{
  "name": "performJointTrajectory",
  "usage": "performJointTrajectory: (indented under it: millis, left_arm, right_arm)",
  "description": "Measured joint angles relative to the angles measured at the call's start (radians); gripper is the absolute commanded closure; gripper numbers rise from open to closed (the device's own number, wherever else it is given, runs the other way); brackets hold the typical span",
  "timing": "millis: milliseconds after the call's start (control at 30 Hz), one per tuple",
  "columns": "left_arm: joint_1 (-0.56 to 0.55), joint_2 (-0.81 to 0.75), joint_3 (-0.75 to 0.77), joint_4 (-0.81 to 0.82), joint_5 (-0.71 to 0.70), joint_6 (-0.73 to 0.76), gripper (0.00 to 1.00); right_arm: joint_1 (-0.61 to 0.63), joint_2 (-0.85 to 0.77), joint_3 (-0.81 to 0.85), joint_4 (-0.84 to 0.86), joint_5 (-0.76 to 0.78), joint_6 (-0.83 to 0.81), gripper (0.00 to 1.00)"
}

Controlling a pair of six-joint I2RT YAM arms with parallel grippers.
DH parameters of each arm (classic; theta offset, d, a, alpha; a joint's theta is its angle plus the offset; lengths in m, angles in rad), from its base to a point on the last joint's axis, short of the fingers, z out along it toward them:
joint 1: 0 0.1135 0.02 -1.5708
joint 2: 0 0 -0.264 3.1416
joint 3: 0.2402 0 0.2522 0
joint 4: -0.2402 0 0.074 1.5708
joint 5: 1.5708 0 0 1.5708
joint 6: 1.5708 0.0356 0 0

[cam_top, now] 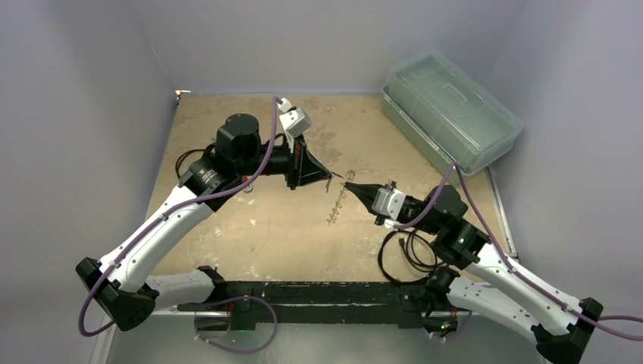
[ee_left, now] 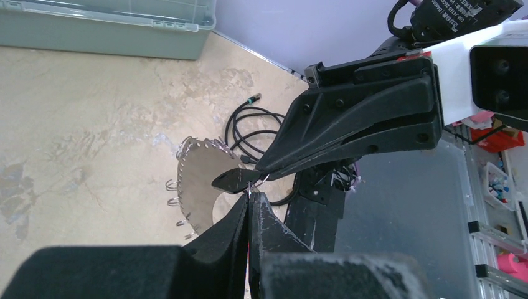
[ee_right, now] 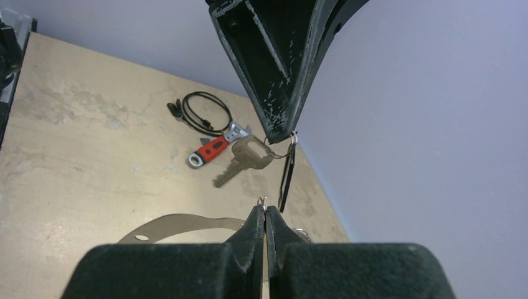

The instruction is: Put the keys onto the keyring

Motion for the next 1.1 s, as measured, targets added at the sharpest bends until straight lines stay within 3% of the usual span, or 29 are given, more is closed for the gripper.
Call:
performJointTrajectory:
  millis: [667,1100]
  left_arm:
    - [0.002,0.073,0.008,0.08,0.047,-0.267,1.0]
    - [0.005,0.089,0.004,0.103,0.08,-0.307,1.0]
  right_arm:
    - [0.018,-0.011,-0.001,0.02,0.042,-0.031,1.0]
    - [0.024,-0.014,-0.004,0.021,0.083,-0.042,1.0]
